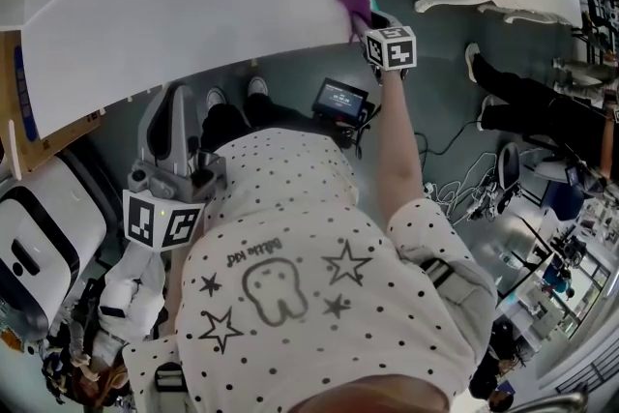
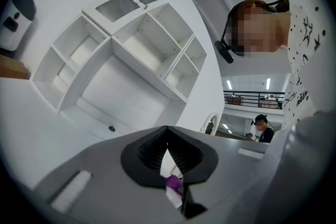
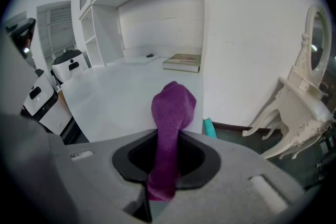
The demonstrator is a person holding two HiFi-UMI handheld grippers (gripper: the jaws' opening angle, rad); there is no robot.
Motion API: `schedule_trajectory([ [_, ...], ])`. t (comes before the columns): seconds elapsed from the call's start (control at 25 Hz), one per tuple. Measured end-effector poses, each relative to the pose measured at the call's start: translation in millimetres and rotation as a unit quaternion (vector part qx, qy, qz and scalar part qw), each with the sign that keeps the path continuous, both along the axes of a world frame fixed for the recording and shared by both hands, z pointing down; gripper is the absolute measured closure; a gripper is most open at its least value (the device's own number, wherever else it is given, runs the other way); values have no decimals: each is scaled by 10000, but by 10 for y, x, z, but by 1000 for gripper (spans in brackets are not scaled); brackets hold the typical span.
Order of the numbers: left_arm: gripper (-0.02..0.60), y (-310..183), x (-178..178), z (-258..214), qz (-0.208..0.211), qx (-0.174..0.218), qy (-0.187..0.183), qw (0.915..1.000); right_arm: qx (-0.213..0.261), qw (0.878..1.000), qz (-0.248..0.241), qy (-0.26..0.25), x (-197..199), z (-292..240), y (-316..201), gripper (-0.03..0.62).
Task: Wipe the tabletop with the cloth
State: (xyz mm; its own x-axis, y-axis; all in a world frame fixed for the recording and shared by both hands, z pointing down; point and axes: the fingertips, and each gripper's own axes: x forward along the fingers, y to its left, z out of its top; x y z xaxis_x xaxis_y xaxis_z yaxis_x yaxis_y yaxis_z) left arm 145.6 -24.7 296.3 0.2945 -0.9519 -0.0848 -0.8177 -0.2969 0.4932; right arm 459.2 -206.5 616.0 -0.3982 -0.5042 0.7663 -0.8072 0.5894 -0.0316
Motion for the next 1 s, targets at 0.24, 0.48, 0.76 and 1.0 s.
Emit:
schedule_trajectory([
  [0.24, 586, 59, -22, 2, -113, 30, -13, 9999, 45, 9996, 246, 161, 182, 27, -71, 520],
  [0.48, 586, 149, -65, 51, -245, 69, 16, 9997, -46, 9968, 787, 101, 247, 40, -113, 520],
  [0.76, 586, 197, -63, 5, -295, 49, -57, 9995, 1261, 9697, 512, -2029, -428, -1327, 168, 519],
  [1.0, 586, 197, 20, -10, -174, 86, -105, 9998, 1768, 9426, -270, -2819, -865, -2265, 772, 519],
])
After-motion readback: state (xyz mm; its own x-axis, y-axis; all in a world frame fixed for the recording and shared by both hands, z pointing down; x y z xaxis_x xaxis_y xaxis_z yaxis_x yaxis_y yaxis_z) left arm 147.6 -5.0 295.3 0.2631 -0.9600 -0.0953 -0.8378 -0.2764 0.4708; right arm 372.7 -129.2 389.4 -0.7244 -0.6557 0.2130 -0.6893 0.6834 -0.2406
